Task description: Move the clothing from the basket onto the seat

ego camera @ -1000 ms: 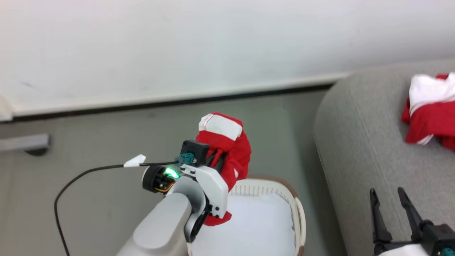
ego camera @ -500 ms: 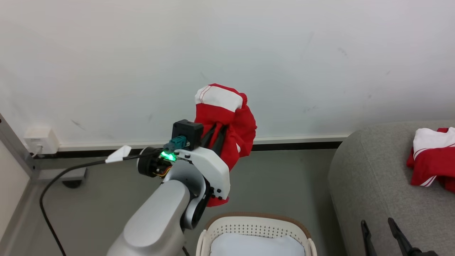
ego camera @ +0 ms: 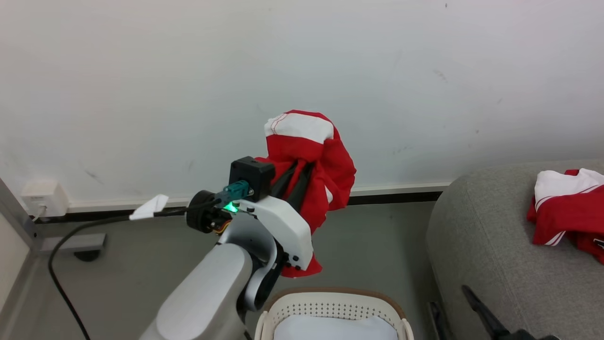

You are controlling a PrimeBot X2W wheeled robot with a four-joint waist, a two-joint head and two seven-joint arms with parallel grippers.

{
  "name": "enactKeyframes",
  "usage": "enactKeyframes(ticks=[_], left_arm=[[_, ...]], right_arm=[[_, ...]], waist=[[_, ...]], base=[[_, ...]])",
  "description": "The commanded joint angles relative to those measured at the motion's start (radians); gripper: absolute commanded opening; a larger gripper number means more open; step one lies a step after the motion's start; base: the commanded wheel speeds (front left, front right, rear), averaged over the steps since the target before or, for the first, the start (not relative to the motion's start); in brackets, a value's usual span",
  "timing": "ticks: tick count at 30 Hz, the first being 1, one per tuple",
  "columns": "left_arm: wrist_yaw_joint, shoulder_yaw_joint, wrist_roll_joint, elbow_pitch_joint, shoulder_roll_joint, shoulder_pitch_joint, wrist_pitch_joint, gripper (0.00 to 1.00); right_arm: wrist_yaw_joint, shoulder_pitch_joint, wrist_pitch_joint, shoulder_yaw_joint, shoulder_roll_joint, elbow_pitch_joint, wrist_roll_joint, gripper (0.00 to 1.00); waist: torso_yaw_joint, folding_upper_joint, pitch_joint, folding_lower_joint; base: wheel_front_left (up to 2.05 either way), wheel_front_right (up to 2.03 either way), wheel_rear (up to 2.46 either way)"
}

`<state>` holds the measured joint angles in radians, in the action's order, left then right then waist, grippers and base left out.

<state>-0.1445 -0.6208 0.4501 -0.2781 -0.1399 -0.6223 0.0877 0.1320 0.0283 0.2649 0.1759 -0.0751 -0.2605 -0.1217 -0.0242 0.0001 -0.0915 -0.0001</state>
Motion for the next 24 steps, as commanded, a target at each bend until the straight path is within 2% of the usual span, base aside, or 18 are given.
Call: enactKeyframes(ticks=[1,8,13,17,24], left_arm=[[0.001,-0.001,0.004,0.015,-0.006,0.017,0.003,0.0],[0.008,-0.025,0.018,0.054,0.008,0.033,0.017,0.0],[0.016,-0.048,0.022,0.061,0.019,0.038,0.021,0.0],[0.024,-0.069,0.026,0.065,0.029,0.042,0.024,0.0],[0.04,-0.105,0.039,0.074,0.049,0.035,0.032,0.0]], right_arm=[[-0.003,-0.032,-0.001,0.045,-0.03,0.013,-0.022,1.0],[-0.003,-0.188,-0.001,0.287,-0.19,0.065,-0.153,1.0],[-0.003,-0.33,-0.001,0.437,-0.263,0.057,-0.244,1.0],[-0.003,-0.438,-0.001,0.545,-0.28,0.026,-0.305,1.0],[-0.003,-0.584,-0.001,0.687,-0.257,-0.077,-0.388,1.0]], waist=[[-0.002,-0.0001,0.001,0.0001],[-0.001,-0.0001,0.004,0.0001],[0.007,-0.0001,0.005,0.0001],[0.014,-0.0001,0.005,0.0001],[0.029,-0.0001,0.007,0.0001]], base=[[0.0,0.0,0.0],[0.0,0.0,0.0],[0.0,0.0,0.0],[0.0,0.0,0.0],[0.0,0.0,0.0]])
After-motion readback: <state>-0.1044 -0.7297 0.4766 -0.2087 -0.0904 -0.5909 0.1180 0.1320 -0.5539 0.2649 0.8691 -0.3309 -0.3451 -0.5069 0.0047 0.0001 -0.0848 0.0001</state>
